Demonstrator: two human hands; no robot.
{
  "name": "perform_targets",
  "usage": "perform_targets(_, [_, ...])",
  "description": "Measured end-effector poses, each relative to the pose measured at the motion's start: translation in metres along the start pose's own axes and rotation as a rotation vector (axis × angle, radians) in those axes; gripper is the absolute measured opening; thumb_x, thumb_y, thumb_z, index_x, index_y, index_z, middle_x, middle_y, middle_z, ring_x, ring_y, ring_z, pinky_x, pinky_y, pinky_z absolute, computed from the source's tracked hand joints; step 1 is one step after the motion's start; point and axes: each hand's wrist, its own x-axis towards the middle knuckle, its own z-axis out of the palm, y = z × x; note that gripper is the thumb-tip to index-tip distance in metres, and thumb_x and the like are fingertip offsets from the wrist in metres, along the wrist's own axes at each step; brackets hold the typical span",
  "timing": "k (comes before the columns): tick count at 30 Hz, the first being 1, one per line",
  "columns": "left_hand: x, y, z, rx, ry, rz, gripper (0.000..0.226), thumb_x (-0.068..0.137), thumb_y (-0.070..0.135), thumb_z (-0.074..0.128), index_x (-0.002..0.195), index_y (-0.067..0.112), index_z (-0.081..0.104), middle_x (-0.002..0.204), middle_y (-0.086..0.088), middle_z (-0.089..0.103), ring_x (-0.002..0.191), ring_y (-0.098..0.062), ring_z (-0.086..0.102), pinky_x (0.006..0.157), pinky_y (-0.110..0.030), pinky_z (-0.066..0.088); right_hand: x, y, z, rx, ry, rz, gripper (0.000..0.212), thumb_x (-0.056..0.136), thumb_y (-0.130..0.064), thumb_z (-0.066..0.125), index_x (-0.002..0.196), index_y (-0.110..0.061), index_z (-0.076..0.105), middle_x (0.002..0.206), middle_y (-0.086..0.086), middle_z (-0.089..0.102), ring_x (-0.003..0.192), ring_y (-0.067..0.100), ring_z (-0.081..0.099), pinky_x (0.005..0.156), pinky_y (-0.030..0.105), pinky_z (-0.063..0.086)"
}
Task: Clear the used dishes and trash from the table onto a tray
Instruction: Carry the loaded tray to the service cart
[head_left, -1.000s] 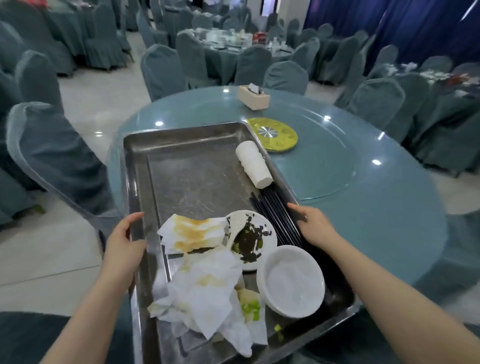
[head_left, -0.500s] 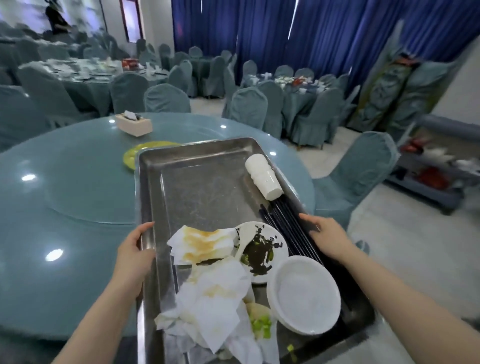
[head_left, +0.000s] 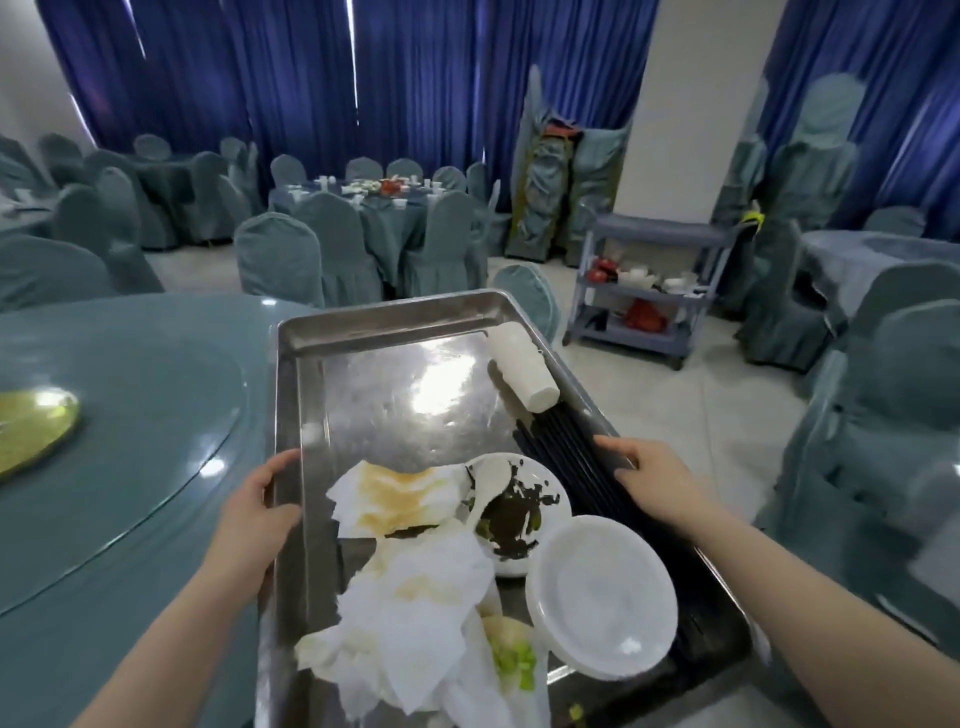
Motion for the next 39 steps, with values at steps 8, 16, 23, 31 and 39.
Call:
perform_targets(8, [0.05,0.045,0.166,0.098,-0.095,0.007,0.07,0.079,-0.01,0.051,0.124,0.044,0.053,0.116,0.004,0.052,0.045,-0.006,0.051,0.033,-0.012,0.038,0.071,0.117,-0.075,-0.018,0.086,0.108,0.052,0.086,-0.001,0.053,0.128,-0.032,0.06,0.11,-0.005,0.067,0.074,-0.003,0.049,0.067,0.011,0.033])
perform_targets(16, [0.148,0.066,0.288,0.172,-0.221,0.003,0.07,0.081,-0.005,0.052,0.125,0.05,0.05,0.139,-0.006,0.05,0.05,-0.023,0.051,0.036,-0.019,0.036,0.182,0.186,-0.106,0.048,0.126,0.18,0.053,0.083,0.0,0.052,0.125,-0.03,0.063,0.103,-0.004,0.067,0.062,-0.003,0.044,0.061,0.014,0.037])
perform_targets(23, [0.283,0.103,0.414,0.152,-0.275,0.042,0.076,0.076,-0.009,0.051,0.128,0.046,0.052,0.136,-0.011,0.053,0.04,-0.013,0.042,0.032,-0.015,0.034,0.318,0.225,-0.141,0.063,0.147,0.24,0.052,0.085,0.004,0.051,0.128,-0.022,0.06,0.131,0.001,0.06,0.116,0.014,0.056,0.096,0.017,0.037])
perform_targets(31, [0.402,0.154,0.563,0.109,-0.336,0.073,0.074,0.076,-0.011,0.052,0.13,0.039,0.052,0.136,-0.007,0.053,0.064,-0.002,0.049,0.041,-0.008,0.041,0.469,0.284,-0.193,0.076,0.198,0.311,0.051,0.085,0.006,0.05,0.128,-0.019,0.061,0.132,0.002,0.059,0.123,0.016,0.051,0.095,0.016,0.033])
perform_targets(39, [0.526,0.189,0.718,0.126,-0.296,0.043,0.074,0.076,-0.008,0.049,0.124,0.049,0.052,0.139,-0.008,0.05,0.029,-0.01,0.04,0.031,-0.018,0.035,0.673,0.373,-0.228,0.078,0.18,0.296,0.049,0.084,0.001,0.053,0.124,-0.026,0.064,0.125,0.001,0.064,0.108,0.013,0.056,0.078,0.012,0.033])
